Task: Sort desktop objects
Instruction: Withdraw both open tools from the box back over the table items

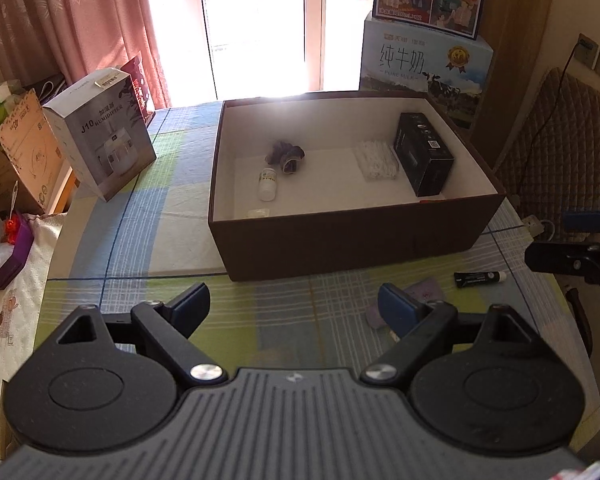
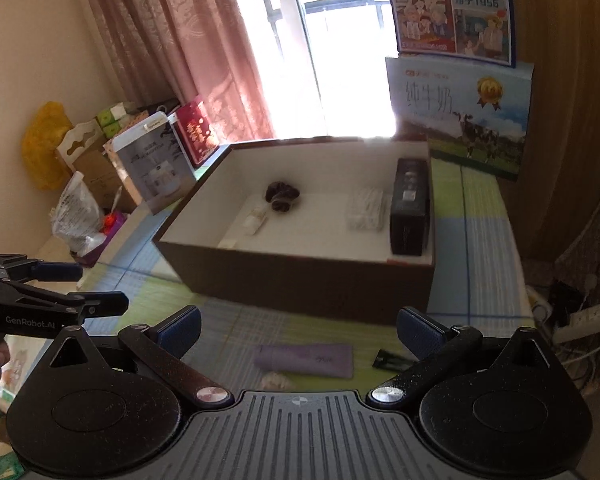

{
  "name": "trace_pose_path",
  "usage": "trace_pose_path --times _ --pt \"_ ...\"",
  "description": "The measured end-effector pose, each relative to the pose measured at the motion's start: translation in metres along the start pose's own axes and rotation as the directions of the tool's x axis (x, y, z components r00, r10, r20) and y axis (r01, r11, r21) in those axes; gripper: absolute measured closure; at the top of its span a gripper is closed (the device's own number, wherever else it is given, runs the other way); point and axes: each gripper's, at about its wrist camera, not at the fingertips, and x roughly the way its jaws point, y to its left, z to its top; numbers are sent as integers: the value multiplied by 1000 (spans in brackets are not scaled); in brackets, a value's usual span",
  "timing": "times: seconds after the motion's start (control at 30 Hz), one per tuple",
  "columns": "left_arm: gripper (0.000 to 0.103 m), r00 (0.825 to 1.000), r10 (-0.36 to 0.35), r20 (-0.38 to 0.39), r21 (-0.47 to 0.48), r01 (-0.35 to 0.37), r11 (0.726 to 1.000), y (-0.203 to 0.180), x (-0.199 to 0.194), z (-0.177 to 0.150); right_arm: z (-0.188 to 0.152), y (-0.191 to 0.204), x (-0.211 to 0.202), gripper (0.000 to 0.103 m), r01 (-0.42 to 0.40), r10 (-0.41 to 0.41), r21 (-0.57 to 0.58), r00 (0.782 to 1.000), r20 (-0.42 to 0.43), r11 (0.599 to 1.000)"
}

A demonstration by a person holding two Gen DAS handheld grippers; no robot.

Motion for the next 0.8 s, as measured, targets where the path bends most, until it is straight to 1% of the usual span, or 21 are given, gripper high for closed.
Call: trace_pose_path --times 0.17,0.3,0.57,0.8 --pt "14 1000 2 -16 -9 -2 1000 1 -8 -15 -16 -6 -9 2 -14 14 30 1000 -16 999" --pt "14 999 4 -34 -14 -5 1000 1 -10 -27 -28 -8 -13 2 6 -6 23 999 -36 1000" --pt "14 997 4 -81 -15 -5 1000 0 -7 -48 -47 -9 -17 2 18 -15 38 998 -64 999" --pt "14 992 -3 -129 -22 0 1000 2 -2 -66 -65 -10 -9 2 27 -20 49 992 -127 998"
